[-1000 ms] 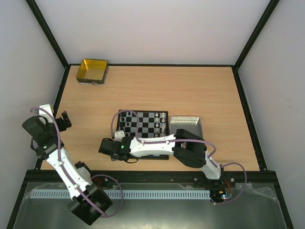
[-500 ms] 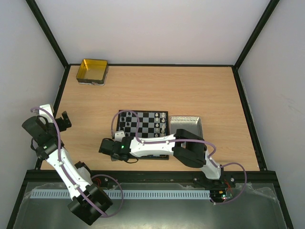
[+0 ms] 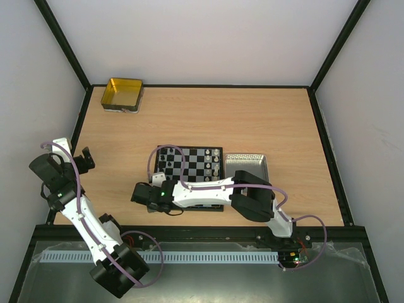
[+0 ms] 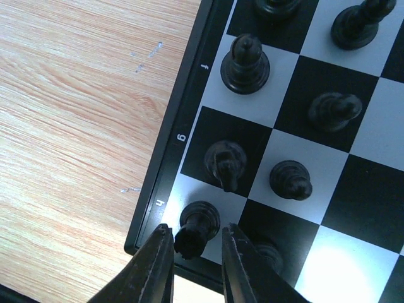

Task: Set up the chess pieces on the board
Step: Place the chess piece on the chessboard, then reset both arms

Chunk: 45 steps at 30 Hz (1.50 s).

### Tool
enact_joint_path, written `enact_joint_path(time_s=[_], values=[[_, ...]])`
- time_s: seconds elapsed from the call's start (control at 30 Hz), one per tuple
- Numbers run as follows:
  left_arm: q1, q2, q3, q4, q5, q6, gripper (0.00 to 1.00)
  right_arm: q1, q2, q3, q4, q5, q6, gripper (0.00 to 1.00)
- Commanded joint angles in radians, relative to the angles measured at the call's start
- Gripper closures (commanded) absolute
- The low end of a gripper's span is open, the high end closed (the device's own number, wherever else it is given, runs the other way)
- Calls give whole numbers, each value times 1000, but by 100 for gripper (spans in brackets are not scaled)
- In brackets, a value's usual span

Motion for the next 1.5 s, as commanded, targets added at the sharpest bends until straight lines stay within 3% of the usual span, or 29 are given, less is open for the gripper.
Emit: enact_joint_path(time_s=[0.0,0.4,0.6,0.8,0.93,1.07,1.27,1.4,1.47], values=[[7,-12,-12,-1,23,10,1,-5,-60,34,-43,36,4,79],[7,-22,-14,-1,24,12,1,-5,-133,40,-79,64,10,78],[8,-44,-18,-5,45,21,1,-6,-240,-6,-154,188,23,78],[8,-29,20,-73,175,98,1,-40,-450,-233,-126,265,96,78],[-31,46,138,-247,300,256,1,-70,-593,-423,-89,275,130,77],[-243,155,278,-366,160,282,1,-101,-707,-549,-58,279,146,76],[-612,141,353,-395,-20,168,0,-114,-782,-617,-46,287,139,56],[-953,172,390,-385,-177,40,1,-121,-806,-621,-46,303,118,35],[-1054,192,391,-380,-234,19,1,-135,-824,-620,-44,300,101,31]])
